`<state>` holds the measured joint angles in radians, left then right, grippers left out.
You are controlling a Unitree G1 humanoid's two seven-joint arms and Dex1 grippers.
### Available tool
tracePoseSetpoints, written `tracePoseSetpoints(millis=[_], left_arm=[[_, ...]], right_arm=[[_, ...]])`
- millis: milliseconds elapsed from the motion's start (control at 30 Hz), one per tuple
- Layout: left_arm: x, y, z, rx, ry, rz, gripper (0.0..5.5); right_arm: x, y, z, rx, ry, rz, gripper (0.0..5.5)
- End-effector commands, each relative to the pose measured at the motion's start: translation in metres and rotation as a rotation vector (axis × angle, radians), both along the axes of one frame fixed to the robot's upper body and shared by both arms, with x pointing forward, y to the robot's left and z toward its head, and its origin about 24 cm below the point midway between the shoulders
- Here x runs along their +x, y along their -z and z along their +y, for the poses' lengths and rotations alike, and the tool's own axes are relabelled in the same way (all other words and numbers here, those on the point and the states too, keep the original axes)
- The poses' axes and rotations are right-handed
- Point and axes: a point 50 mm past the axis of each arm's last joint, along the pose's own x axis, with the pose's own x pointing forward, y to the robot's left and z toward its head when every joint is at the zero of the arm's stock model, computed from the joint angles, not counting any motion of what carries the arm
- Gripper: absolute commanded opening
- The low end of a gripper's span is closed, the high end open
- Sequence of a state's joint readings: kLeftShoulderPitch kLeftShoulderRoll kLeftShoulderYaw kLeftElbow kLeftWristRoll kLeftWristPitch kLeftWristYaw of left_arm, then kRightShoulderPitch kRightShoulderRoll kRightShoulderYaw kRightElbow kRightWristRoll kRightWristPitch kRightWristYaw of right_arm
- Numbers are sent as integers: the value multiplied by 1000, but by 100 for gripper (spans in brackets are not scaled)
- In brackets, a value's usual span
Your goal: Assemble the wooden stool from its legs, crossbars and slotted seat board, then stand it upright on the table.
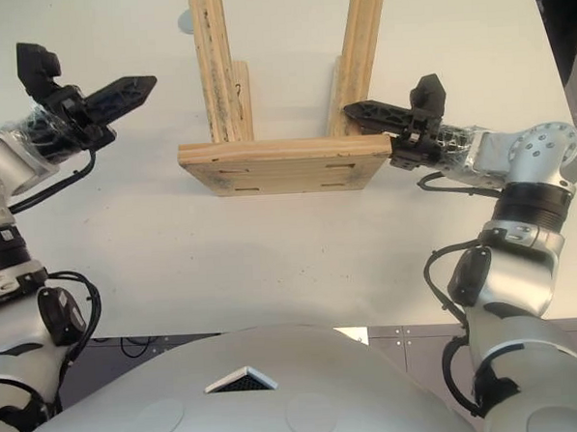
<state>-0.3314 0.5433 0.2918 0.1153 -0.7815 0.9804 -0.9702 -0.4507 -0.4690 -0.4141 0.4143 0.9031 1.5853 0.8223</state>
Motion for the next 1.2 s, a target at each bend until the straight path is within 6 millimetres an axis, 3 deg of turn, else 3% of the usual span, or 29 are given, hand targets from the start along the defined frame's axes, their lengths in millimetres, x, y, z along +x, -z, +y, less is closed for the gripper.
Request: tracePoseSetpoints(millis=[33, 200, 333, 433, 633, 900, 1033, 1200], left_arm=[[-11, 4, 2, 142, 57, -155, 266], [-25, 10, 13, 325, 123, -330, 266], [-38, 20, 17, 428, 259, -362, 266], [-42, 23, 14, 431, 314, -348, 266], [-48, 41, 8, 454, 408, -279, 266], [-34, 53, -16, 437, 403, -364, 266], [-28, 55, -24, 422, 409, -384, 266], [-26, 57, -28, 405, 416, -377, 194]], right_arm=[[-5, -4, -8, -65, 79, -142, 361], [-15, -24, -49, -220, 164, -388, 361], [-41, -17, -62, -447, -51, -515, 361], [-47, -15, -55, -469, -184, -579, 361], [-34, 1, -23, -593, -261, -733, 361], [-33, 15, -2, -679, -389, -840, 361], [-27, 18, 3, -683, -399, -856, 296], [-23, 19, 4, -680, -374, -845, 214]])
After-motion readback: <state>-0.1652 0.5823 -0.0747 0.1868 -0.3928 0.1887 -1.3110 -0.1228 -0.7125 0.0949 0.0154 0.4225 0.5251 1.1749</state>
